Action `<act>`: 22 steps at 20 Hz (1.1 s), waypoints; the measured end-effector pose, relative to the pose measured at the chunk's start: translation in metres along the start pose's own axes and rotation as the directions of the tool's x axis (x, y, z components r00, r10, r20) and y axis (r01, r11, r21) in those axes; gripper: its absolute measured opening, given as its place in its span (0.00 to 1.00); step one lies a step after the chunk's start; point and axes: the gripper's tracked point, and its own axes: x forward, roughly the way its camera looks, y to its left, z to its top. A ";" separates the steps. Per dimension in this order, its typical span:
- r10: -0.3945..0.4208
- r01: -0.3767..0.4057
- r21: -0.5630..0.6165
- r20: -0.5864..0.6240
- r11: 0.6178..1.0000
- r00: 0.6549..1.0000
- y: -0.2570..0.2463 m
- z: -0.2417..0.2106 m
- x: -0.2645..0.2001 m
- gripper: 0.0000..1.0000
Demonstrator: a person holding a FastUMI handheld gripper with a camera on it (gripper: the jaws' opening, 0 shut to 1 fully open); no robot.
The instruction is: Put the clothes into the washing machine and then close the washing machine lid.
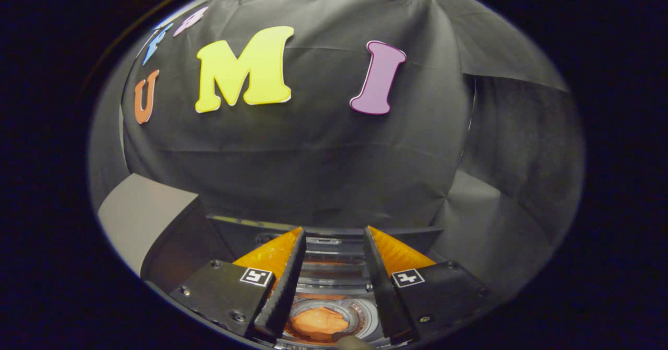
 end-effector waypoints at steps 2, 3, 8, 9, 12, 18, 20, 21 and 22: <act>-0.002 0.002 0.001 0.014 1.000 1.000 0.000 0.011 0.007 0.69; -0.002 0.002 0.003 0.019 1.000 1.000 -0.001 0.016 0.012 0.69; 0.009 -0.009 0.024 0.022 1.000 1.000 0.004 0.023 0.034 0.69; 0.014 -0.014 0.029 0.023 0.999 1.000 0.007 0.024 0.038 0.69; 0.018 -0.019 0.048 0.019 0.999 1.000 0.008 0.019 0.052 0.70; -0.007 0.007 0.027 -0.011 1.000 1.000 0.010 -0.006 0.074 0.70; -0.002 0.002 0.006 0.026 1.000 1.000 0.009 -0.006 0.076 0.70; -0.020 0.020 -0.013 0.028 1.000 0.999 0.007 -0.009 0.079 0.69; -0.017 0.018 -0.026 0.044 1.000 0.999 0.007 -0.008 0.075 0.72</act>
